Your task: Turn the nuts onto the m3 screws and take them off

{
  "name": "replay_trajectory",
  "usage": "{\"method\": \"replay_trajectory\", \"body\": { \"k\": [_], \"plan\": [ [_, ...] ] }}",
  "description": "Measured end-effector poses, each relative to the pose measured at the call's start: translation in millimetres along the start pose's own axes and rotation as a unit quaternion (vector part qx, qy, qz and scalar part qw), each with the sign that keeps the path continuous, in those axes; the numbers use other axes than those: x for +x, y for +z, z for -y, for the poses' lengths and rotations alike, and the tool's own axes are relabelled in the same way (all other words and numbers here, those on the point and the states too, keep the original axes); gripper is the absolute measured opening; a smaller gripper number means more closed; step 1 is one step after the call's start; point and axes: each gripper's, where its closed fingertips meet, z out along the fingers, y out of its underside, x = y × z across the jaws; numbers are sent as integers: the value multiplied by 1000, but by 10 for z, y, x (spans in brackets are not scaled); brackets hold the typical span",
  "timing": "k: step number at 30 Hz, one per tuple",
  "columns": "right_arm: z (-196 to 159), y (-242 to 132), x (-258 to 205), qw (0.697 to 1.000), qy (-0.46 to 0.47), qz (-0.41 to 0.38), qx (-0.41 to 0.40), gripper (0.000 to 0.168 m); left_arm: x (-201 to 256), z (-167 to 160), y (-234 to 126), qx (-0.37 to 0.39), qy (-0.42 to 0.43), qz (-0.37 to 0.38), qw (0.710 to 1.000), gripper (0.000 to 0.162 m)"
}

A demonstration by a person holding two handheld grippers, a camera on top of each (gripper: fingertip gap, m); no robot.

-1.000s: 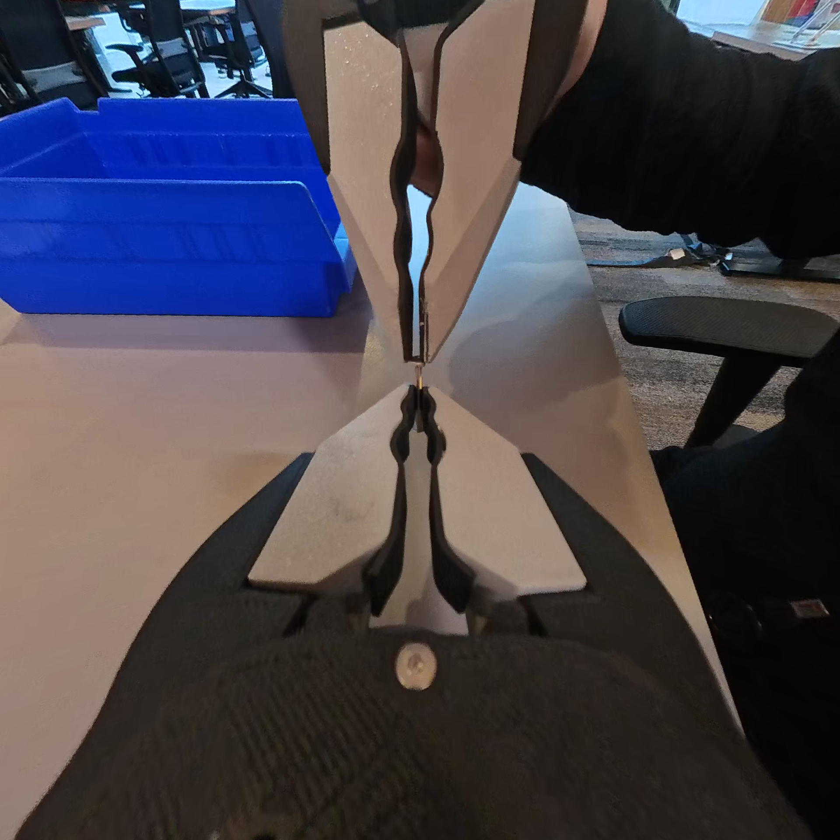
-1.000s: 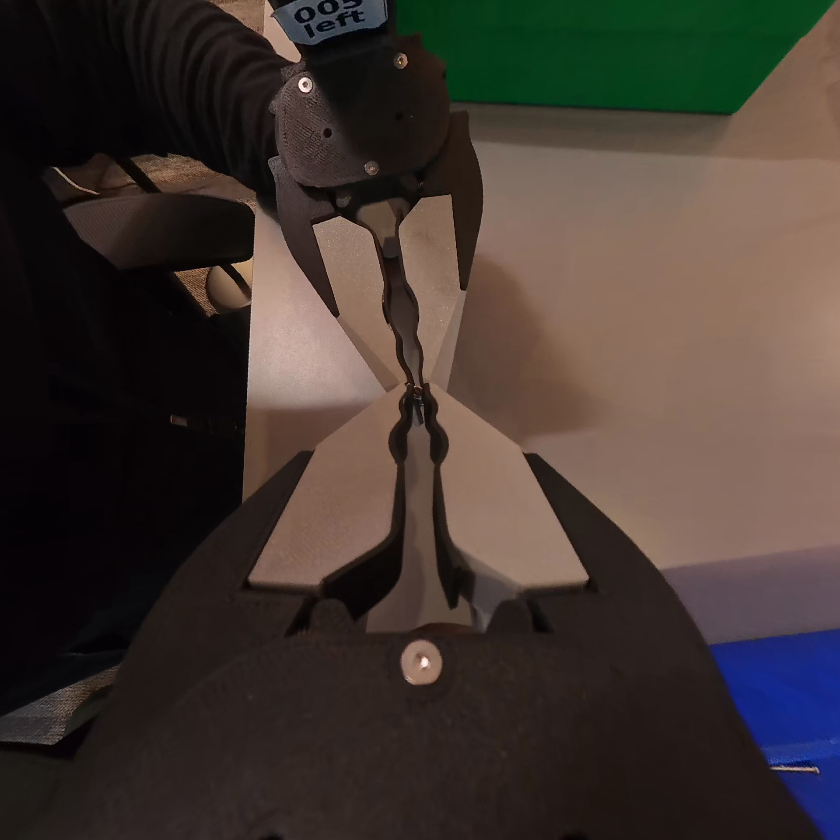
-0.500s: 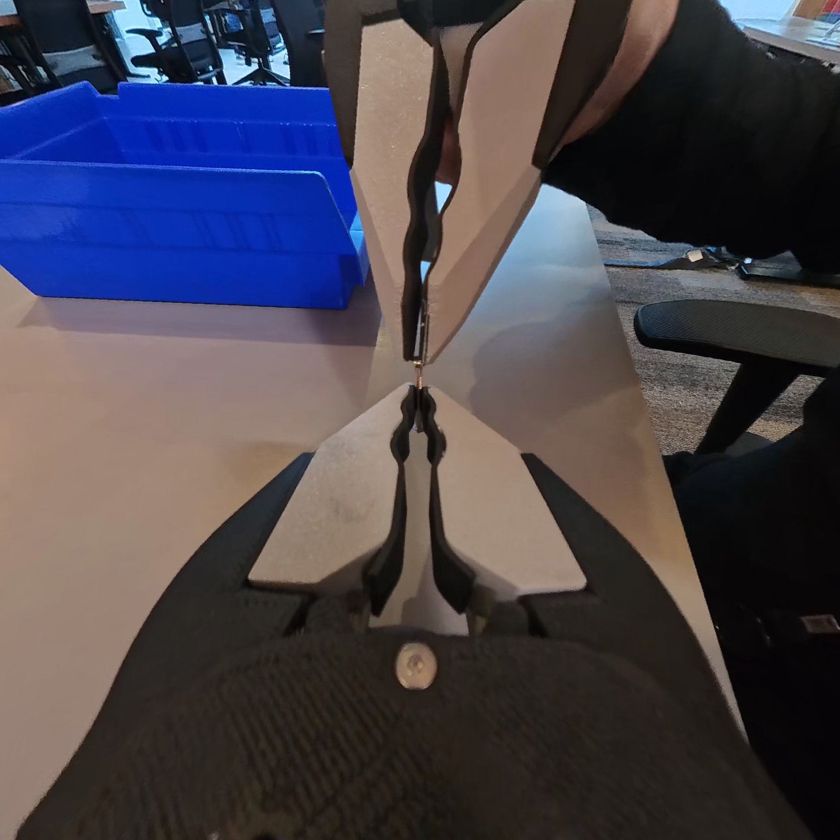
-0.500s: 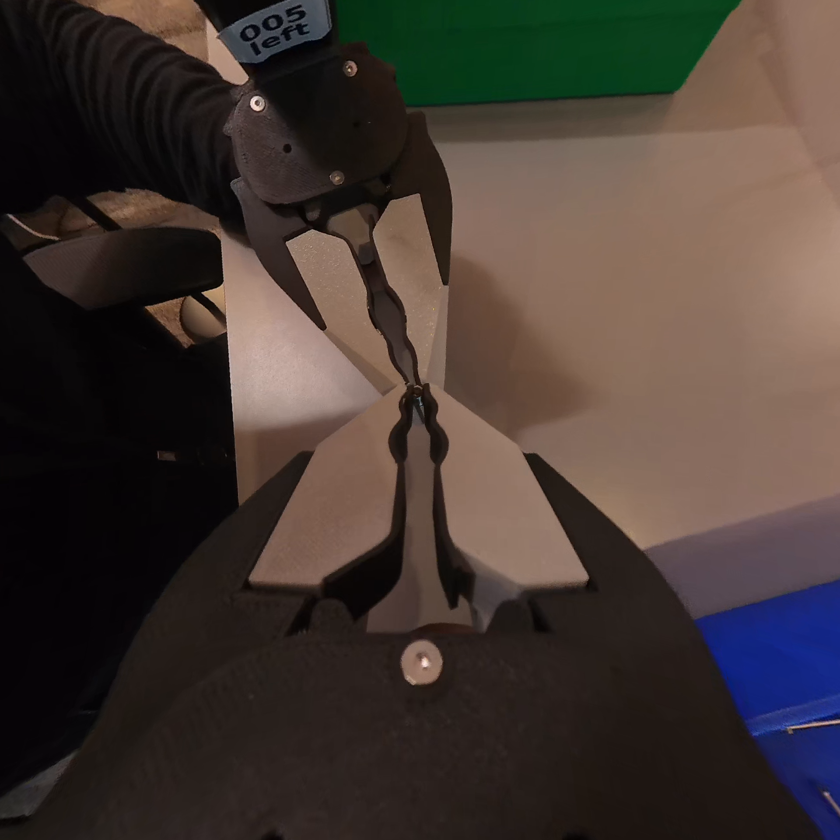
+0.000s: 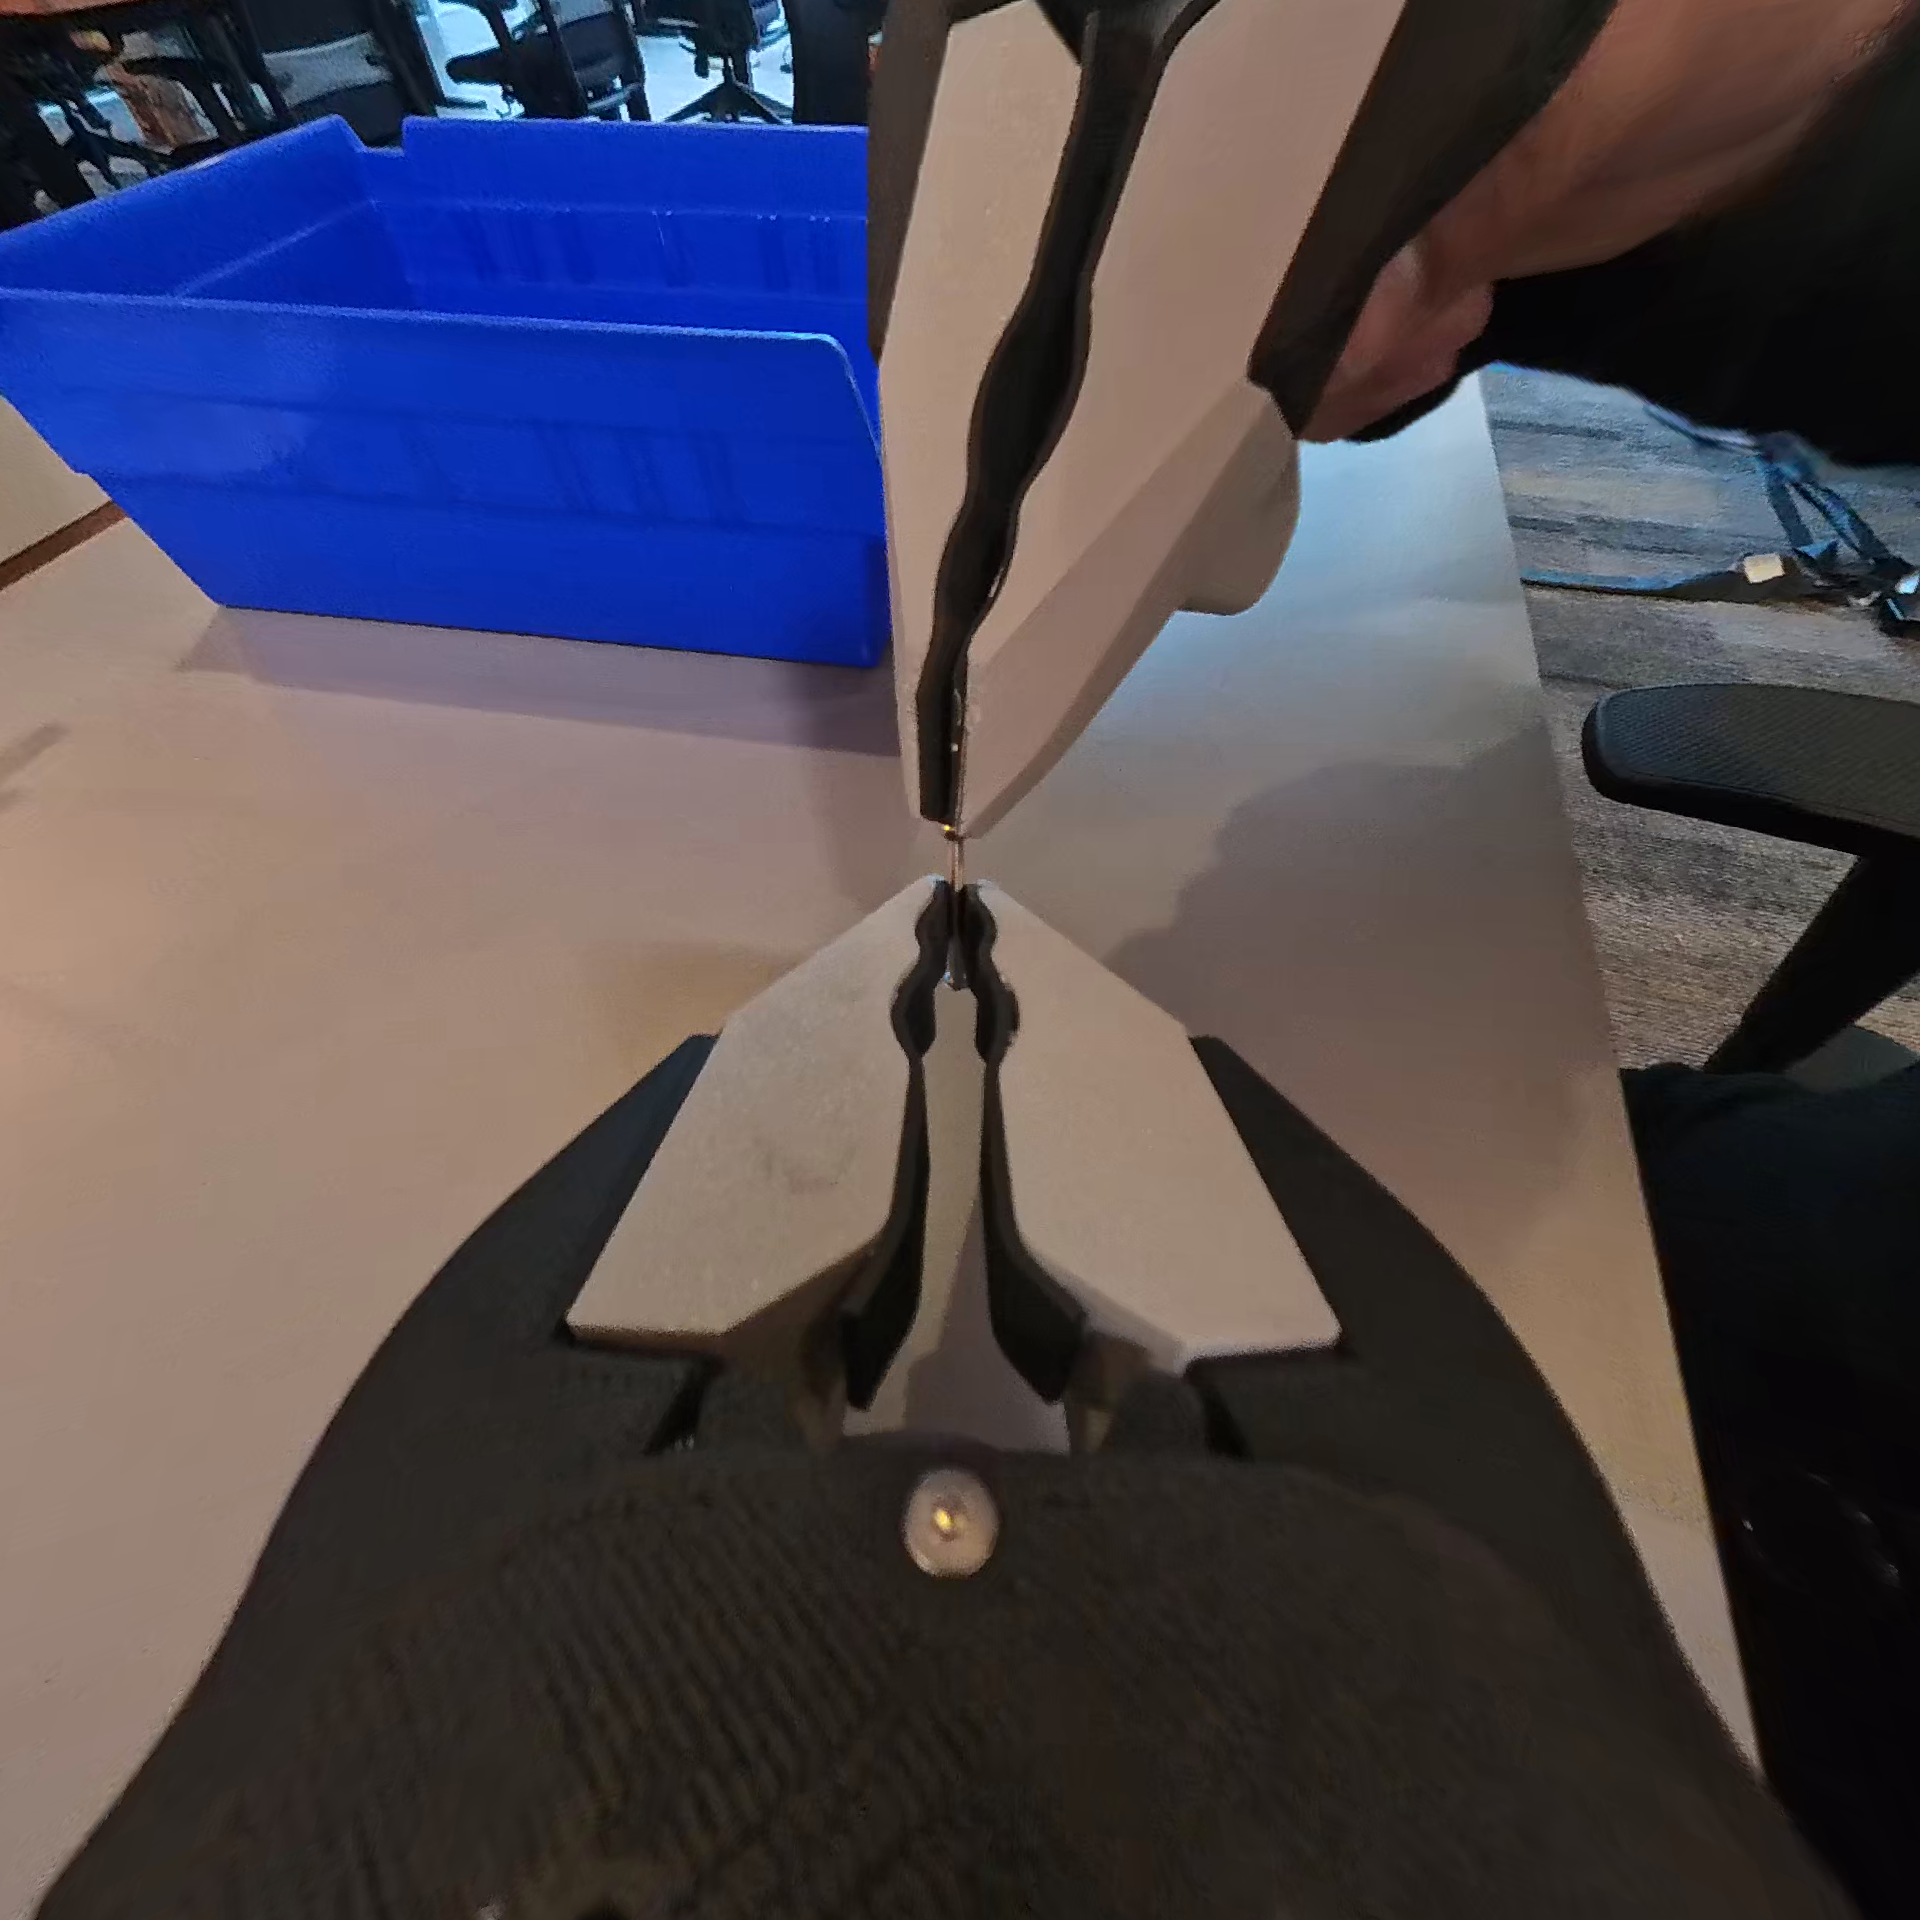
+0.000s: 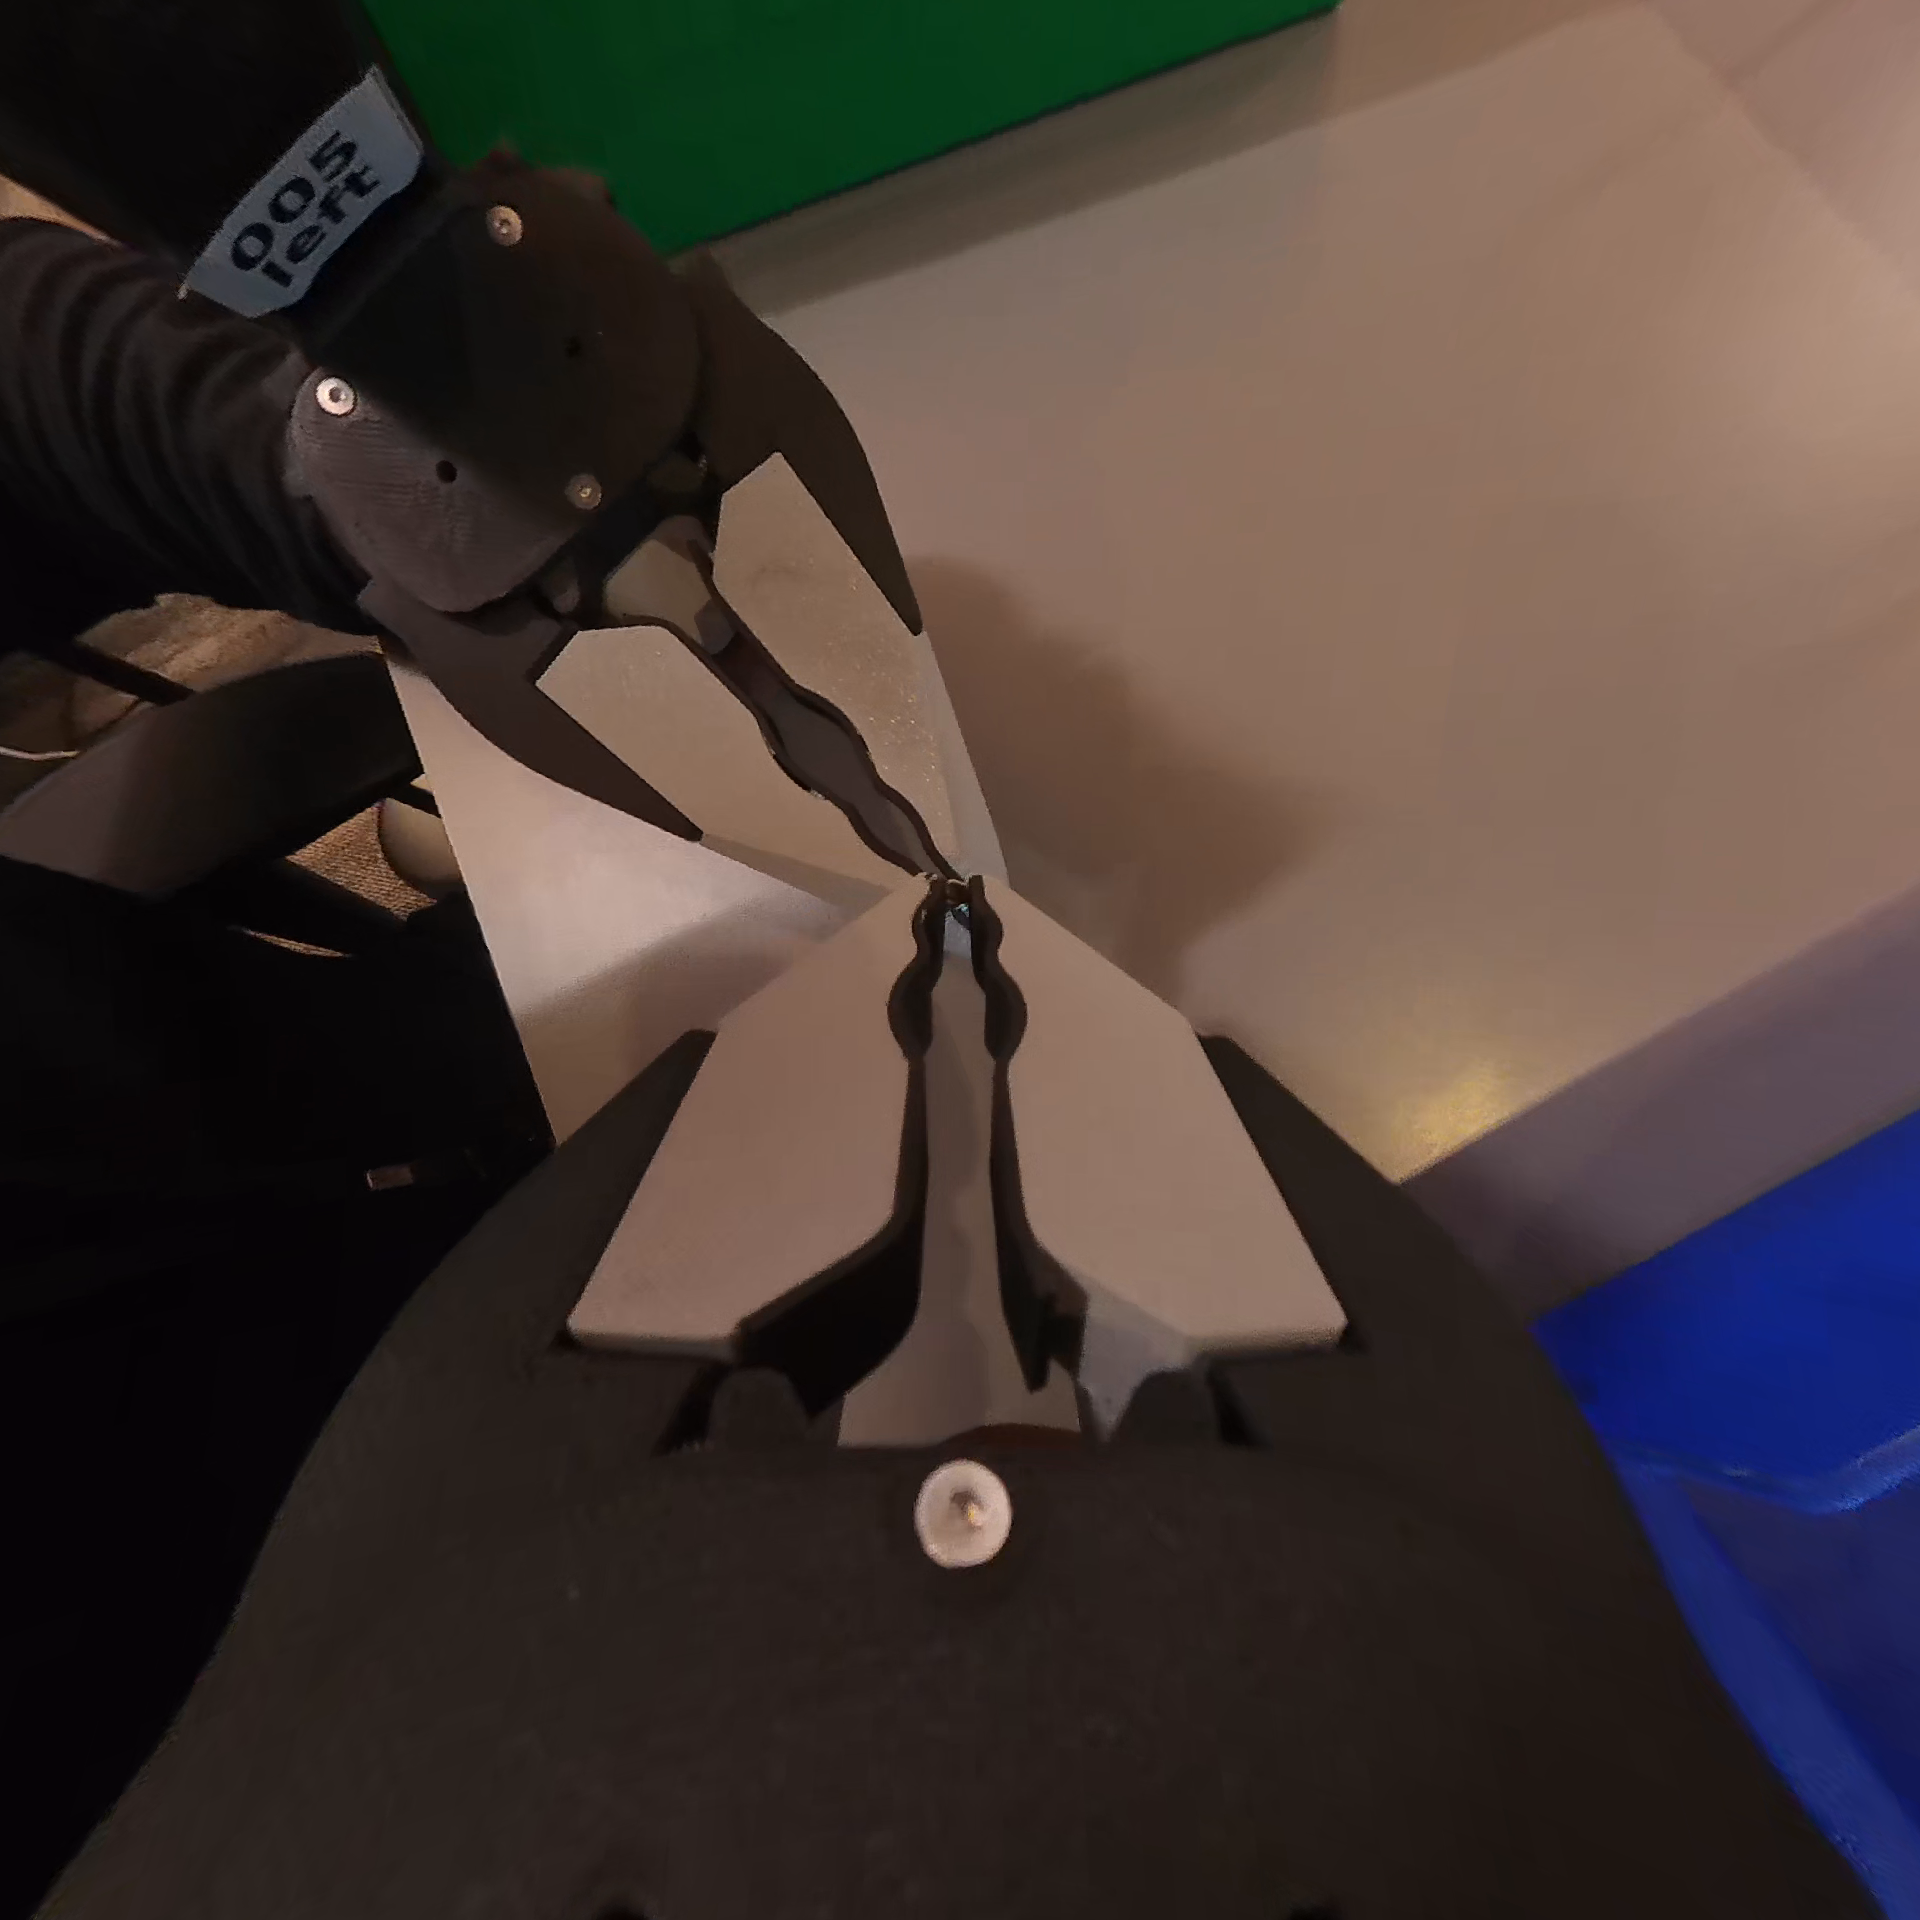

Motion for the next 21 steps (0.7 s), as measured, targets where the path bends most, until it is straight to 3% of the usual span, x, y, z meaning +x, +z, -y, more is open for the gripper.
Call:
{"method": "replay_trajectory", "body": {
  "k": [21],
  "plan": [
    [107, 75, 259, 989, 104, -98, -47, 2, -335, -9, 66, -20, 5, 135, 991, 0]
  ]
}}
